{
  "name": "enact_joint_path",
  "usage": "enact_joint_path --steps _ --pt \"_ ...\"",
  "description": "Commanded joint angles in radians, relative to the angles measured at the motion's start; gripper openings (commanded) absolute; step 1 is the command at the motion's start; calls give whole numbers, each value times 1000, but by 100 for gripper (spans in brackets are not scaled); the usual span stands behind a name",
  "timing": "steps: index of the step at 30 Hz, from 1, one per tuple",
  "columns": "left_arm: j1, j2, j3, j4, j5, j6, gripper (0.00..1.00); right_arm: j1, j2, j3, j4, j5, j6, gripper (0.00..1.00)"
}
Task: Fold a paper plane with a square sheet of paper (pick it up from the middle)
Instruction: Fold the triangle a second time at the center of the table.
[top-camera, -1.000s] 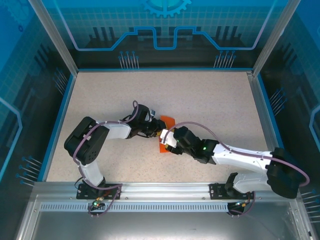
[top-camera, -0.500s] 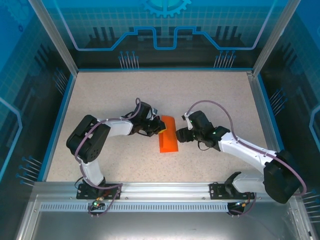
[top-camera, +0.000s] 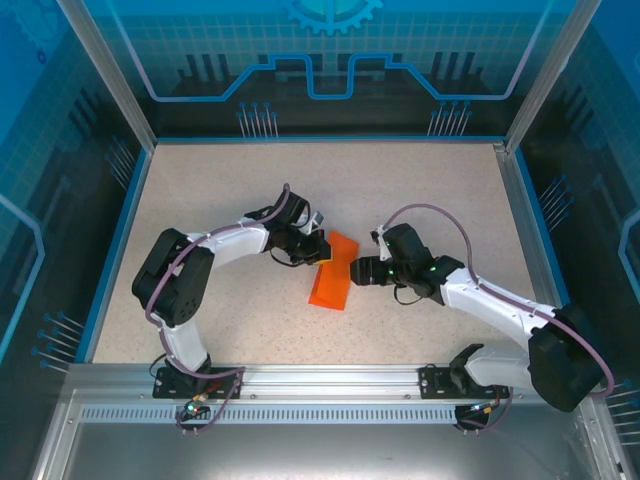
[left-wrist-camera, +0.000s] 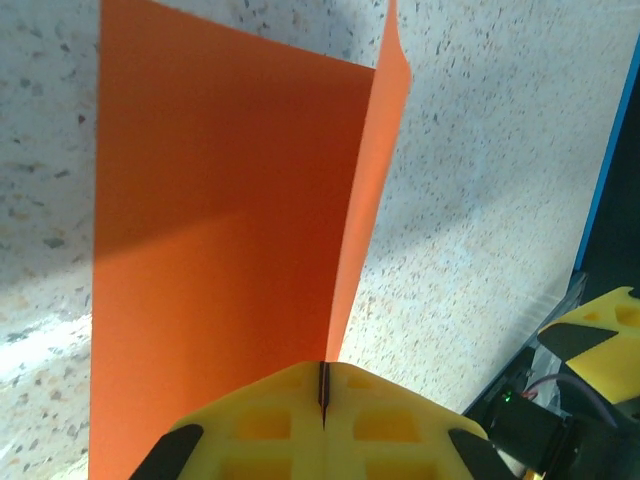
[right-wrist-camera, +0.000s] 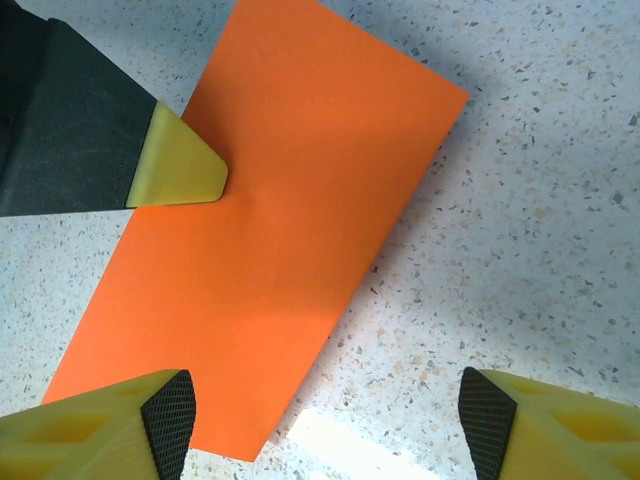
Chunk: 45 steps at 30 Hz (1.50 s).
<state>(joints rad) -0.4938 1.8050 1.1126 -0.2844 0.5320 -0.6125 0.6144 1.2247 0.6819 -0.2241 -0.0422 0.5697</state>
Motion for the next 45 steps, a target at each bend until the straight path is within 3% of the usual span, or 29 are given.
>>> enact_joint_path --steps 1,5,9,16,21,24,32,45 --pt "0 -29 41 -101 16 58 0 -13 -27 -21 33 -29 22 73" --pt "-5 -6 20 -49 28 5 0 7 -47 -50 88 -78 -5 72" --pt "-9 -10 -24 30 23 -70 0 124 -28 -8 34 -46 -89 72" --pt "-34 5 -22 50 19 -92 0 416 119 121 -76 240 -114 74" --pt "-40 2 -28 53 3 -104 0 541 238 238 -181 455 -93 78" --pt "-40 1 -33 60 0 -111 0 590 304 301 -224 520 -96 79" --pt "-40 -7 -44 65 -2 -112 0 622 435 392 -343 667 25 77" --pt "-40 -2 -53 74 -7 -119 0 636 456 436 -371 695 35 57"
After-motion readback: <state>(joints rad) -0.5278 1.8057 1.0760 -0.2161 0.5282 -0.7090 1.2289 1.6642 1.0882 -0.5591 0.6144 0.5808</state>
